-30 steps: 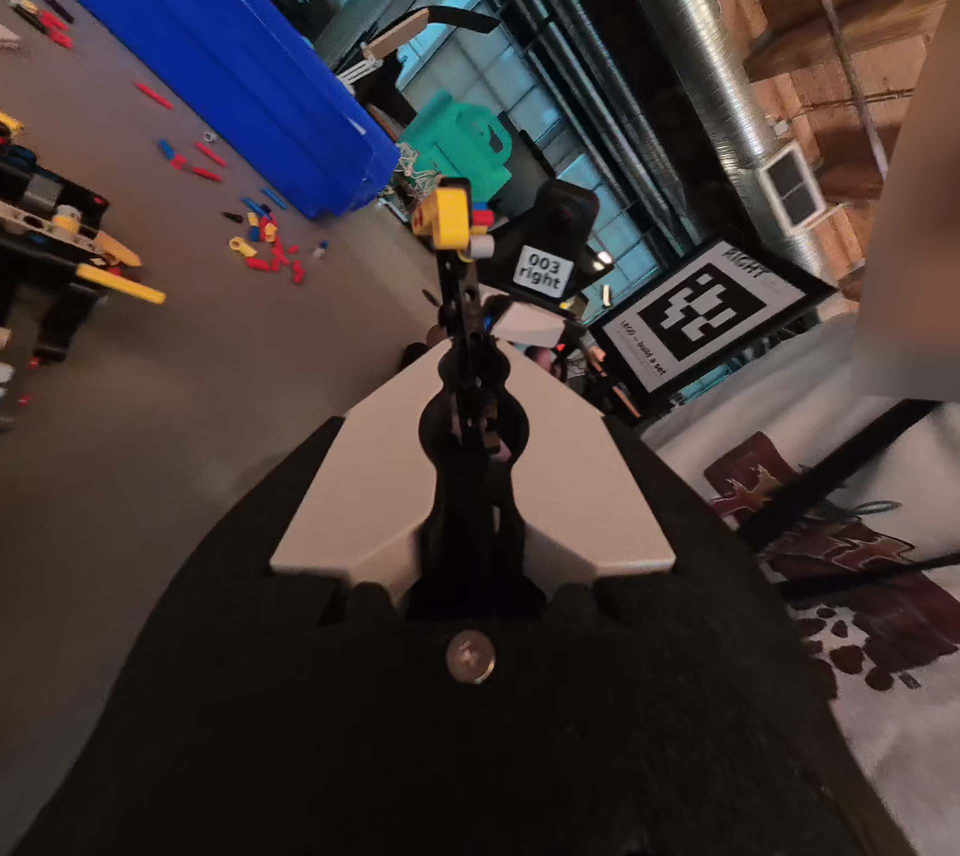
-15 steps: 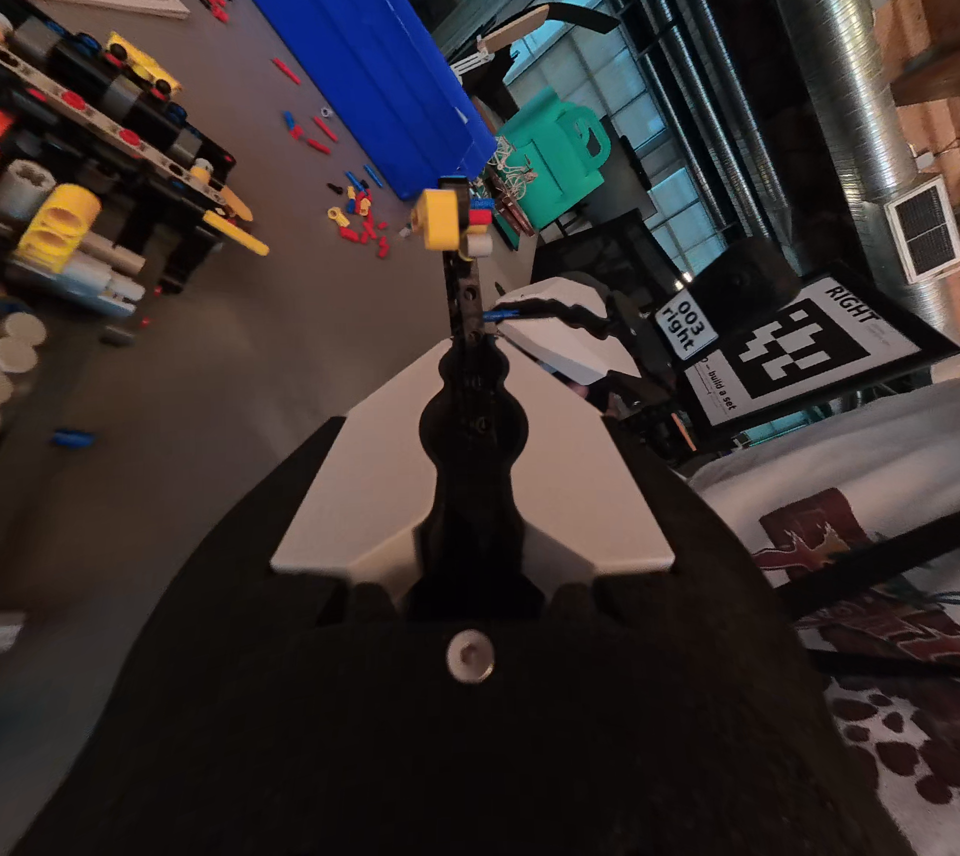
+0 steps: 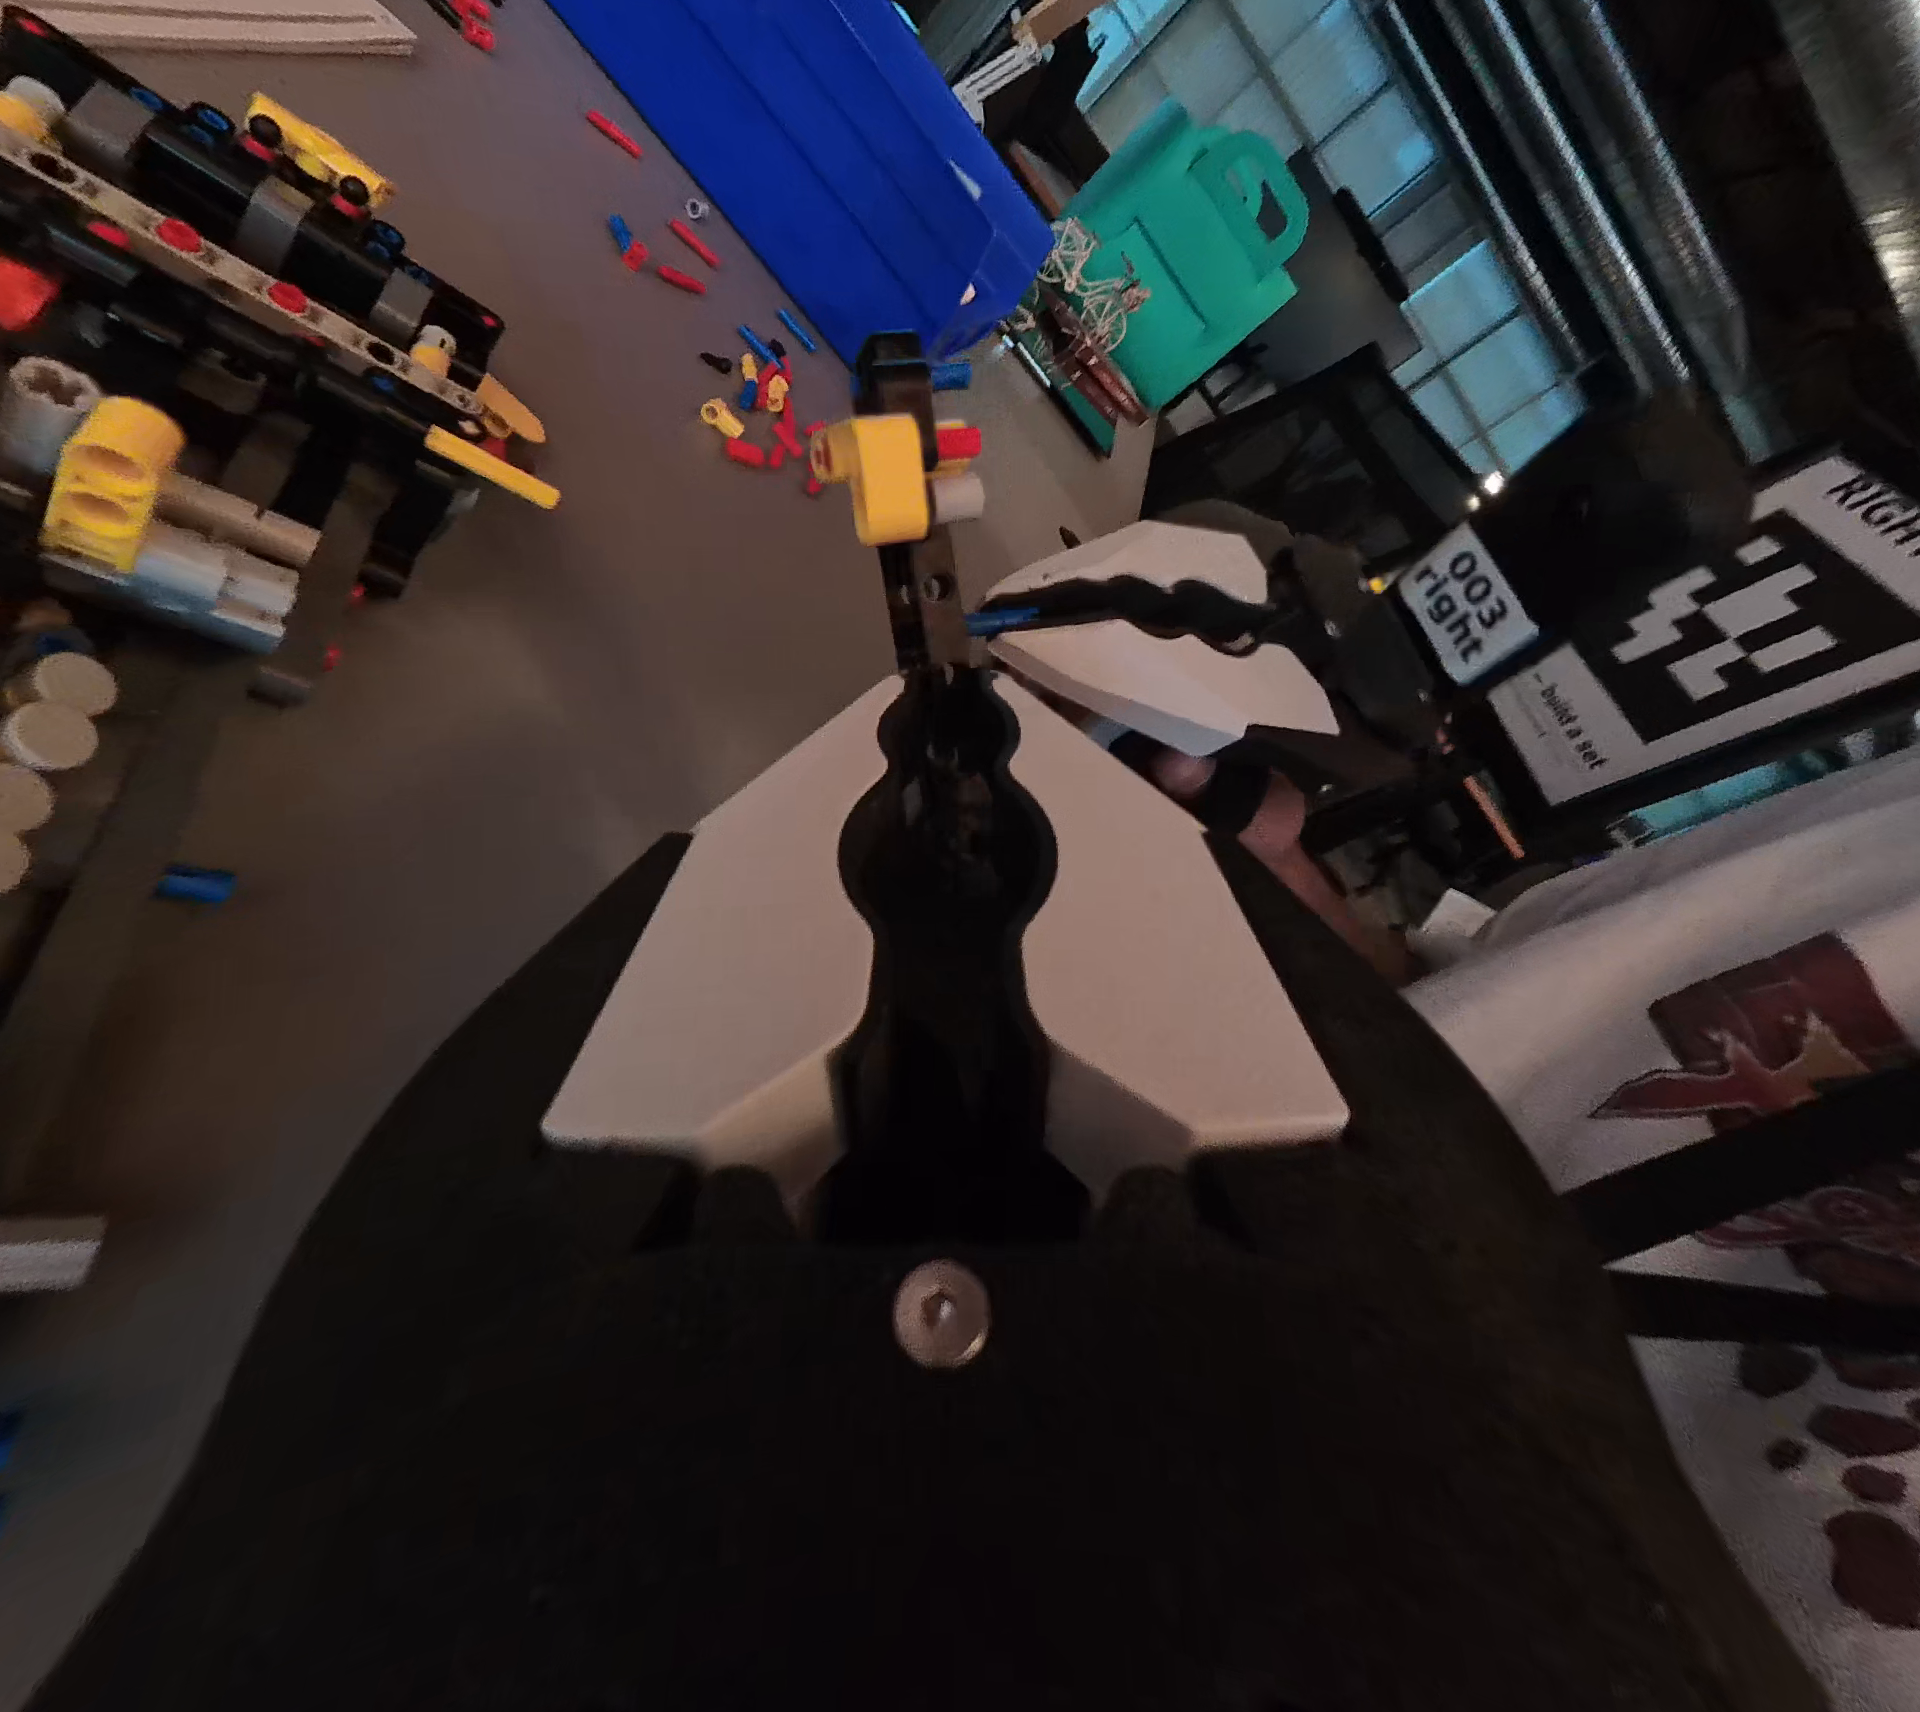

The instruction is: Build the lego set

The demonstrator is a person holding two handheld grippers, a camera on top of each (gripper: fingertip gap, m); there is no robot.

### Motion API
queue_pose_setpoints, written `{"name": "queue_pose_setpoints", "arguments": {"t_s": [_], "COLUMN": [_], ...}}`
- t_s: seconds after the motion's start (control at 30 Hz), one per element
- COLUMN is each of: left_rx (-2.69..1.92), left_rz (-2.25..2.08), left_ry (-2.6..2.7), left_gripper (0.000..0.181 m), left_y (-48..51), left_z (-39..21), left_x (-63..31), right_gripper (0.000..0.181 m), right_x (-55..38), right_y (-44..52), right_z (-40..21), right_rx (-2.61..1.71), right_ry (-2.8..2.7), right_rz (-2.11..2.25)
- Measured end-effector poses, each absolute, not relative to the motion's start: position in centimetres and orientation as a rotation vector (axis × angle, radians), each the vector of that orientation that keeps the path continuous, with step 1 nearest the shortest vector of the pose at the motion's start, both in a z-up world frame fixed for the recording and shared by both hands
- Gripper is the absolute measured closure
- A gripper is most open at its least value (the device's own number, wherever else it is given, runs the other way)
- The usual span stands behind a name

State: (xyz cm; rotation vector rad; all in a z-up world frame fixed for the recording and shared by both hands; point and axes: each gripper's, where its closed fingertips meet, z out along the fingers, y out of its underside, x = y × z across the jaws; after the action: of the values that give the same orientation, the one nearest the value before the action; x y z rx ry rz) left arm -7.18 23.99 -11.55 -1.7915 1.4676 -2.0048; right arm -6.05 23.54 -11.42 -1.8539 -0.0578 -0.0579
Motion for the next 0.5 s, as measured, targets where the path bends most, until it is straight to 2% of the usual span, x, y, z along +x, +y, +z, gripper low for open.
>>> {"name": "queue_pose_setpoints", "arguments": {"t_s": [0.27, 0.5], "left_rx": [-1.718, -1.746], "left_rz": [-2.035, -2.032], "left_ry": [1.553, 1.588], "left_gripper": [0.171, 0.171], "left_y": [23.93, 23.66], "left_z": [-11.51, -12.05], "left_x": [-7.47, -7.54], "right_gripper": [0.177, 0.177], "right_x": [-6.28, -6.41], "right_y": [23.53, 23.53], "right_z": [-11.71, -12.11], "right_rx": [-1.851, -1.895], "right_ry": [0.033, -0.117], "right_rz": [0.229, -0.022]}}
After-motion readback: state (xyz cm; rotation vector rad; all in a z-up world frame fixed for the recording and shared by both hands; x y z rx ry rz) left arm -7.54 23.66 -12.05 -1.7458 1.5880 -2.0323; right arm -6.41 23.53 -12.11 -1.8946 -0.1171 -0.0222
